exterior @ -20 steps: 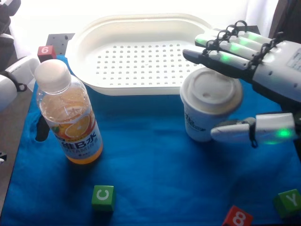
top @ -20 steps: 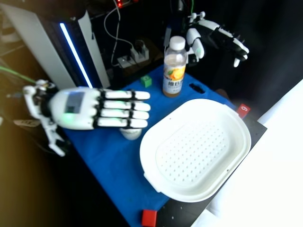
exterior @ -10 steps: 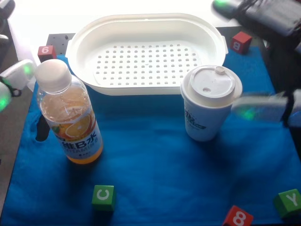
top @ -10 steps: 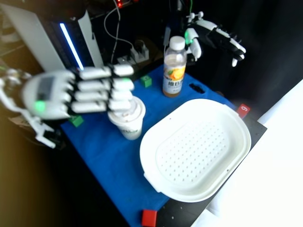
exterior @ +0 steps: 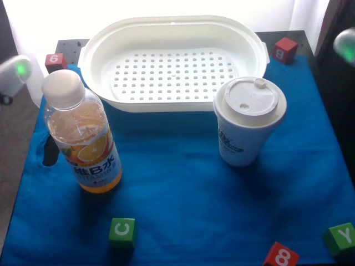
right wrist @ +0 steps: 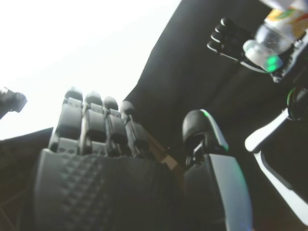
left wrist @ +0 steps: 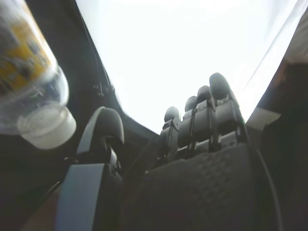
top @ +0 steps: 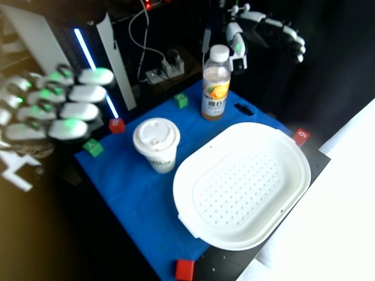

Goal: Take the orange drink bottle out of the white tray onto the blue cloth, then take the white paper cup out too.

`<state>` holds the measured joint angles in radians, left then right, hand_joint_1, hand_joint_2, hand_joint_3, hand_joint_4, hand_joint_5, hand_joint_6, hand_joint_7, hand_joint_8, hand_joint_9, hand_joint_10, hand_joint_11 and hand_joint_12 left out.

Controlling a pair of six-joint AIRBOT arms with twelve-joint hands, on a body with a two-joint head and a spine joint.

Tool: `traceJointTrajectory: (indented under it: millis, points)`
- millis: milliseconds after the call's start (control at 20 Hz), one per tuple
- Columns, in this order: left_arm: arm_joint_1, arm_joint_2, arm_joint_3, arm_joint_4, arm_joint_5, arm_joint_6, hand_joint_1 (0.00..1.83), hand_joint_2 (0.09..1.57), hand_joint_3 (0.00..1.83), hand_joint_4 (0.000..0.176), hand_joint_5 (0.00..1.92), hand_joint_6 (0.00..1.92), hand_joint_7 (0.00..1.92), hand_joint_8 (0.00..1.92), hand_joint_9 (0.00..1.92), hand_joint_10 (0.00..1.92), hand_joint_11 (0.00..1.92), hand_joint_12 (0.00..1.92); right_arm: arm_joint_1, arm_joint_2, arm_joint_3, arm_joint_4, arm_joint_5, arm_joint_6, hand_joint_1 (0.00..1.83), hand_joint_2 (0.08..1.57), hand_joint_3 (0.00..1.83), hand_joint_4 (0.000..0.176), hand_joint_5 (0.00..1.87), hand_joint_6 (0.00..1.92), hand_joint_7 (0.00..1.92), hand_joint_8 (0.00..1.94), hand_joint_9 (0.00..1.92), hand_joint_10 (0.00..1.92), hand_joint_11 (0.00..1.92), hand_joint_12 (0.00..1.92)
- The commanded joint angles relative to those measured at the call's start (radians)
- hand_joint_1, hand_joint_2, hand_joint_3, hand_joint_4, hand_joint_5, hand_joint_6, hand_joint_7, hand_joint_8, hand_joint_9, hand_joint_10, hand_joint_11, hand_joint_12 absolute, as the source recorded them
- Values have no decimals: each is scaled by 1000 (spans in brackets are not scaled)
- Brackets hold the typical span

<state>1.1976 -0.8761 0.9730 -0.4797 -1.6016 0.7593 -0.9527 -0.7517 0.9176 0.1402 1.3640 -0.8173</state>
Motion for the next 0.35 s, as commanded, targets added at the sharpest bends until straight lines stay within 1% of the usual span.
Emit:
traceJointTrajectory:
  millis: [0, 50, 100, 150, 200, 250, 300]
  points:
    - [-15, 5, 4, 28, -128, -3, 598, 1364, 1, 111, 65, 2, 49, 4, 98, 10, 0, 631, 3, 5, -1, 19, 143, -6, 378, 1370, 27, 0, 0, 0, 0, 0, 0, 0, 6, 3]
    - [-18, 5, 5, 35, -127, -3, 579, 1367, 1, 119, 54, 4, 46, 2, 101, 8, 0, 691, 4, 4, 2, 23, 149, -11, 385, 1358, 21, 0, 0, 0, 0, 0, 0, 0, 7, 4]
    - [-23, 5, 7, 44, -124, -2, 562, 1362, 0, 126, 52, 3, 53, 2, 104, 8, 0, 685, 4, 2, 6, 24, 156, -13, 368, 1344, 13, 8, 0, 0, 0, 0, 0, 0, 1, 0]
    - [-26, 5, 7, 53, -125, -1, 567, 1357, 0, 124, 54, 3, 59, 4, 102, 6, 0, 683, 4, 2, 11, 24, 166, -13, 383, 1339, 9, 21, 0, 0, 0, 0, 0, 0, 0, 0]
    - [-28, 9, 6, 67, -129, 2, 577, 1355, 0, 134, 31, 0, 37, 0, 95, 2, 0, 653, 4, 2, 15, 24, 181, -13, 370, 1323, 1, 12, 0, 0, 0, 0, 0, 0, 27, 14]
    - [-35, 15, 5, 79, -129, 11, 625, 1358, 0, 111, 27, 0, 47, 4, 93, 1, 0, 629, 4, 2, 16, 24, 199, -14, 409, 1336, 7, 18, 0, 0, 0, 0, 0, 0, 20, 16]
    - [-47, 21, 4, 94, -129, 22, 578, 1381, 4, 124, 5, 0, 9, 0, 78, 1, 0, 563, 4, 2, 15, 24, 218, -20, 486, 1315, 0, 39, 0, 0, 0, 0, 0, 0, 8, 18]
